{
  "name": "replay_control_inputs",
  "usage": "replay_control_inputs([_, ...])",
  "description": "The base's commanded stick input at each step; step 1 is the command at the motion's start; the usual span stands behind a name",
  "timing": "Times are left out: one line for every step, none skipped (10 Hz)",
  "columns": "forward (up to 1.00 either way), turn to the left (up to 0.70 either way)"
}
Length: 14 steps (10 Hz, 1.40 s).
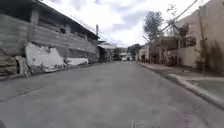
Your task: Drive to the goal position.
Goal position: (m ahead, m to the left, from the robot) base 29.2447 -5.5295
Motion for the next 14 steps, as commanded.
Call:
replay_control_inputs([1.0,-0.19])
replay_control_inputs([1.0,-0.19])
replay_control_inputs([1.0,-0.19])
replay_control_inputs([1.0,-0.19])
replay_control_inputs([1.0,-0.19])
replay_control_inputs([1.0,-0.19])
replay_control_inputs([1.0,-0.19])
replay_control_inputs([1.0,-0.19])
replay_control_inputs([1.0,-0.19])
replay_control_inputs([1.0,-0.19])
replay_control_inputs([1.0,-0.19])
replay_control_inputs([1.0,-0.19])
replay_control_inputs([1.0,-0.19])
replay_control_inputs([1.0,-0.19])
